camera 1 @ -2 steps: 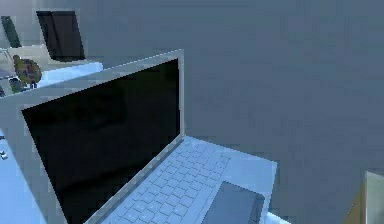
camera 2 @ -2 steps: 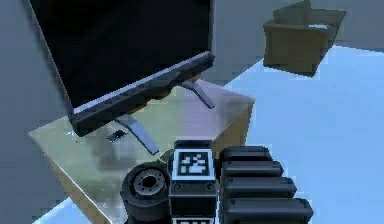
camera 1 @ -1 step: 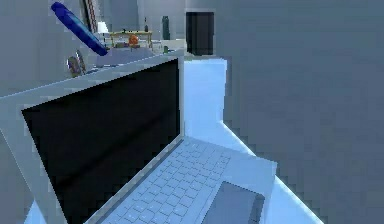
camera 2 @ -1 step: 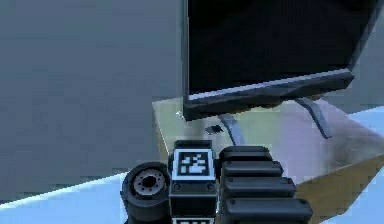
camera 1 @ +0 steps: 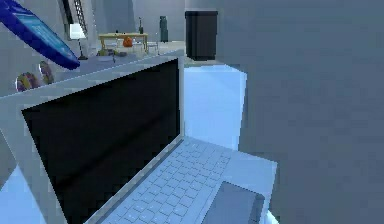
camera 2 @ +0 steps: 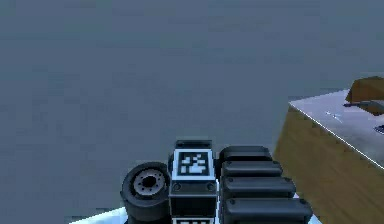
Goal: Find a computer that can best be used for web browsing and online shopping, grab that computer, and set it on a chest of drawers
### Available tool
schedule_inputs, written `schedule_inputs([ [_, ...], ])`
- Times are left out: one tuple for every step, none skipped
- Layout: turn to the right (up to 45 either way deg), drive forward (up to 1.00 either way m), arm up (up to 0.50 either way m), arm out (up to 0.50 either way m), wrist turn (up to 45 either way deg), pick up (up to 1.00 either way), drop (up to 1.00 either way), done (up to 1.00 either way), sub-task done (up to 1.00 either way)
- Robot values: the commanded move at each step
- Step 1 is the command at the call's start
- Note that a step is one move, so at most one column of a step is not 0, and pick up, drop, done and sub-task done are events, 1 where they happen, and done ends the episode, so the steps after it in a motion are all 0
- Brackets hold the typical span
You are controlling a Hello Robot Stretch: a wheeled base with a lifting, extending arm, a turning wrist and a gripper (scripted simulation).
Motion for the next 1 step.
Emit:
schedule_inputs([
  [0.0, 1.0, 0.0, 0.0, 0.0, 0.0, 0.0, 0.0, 0.0],
])
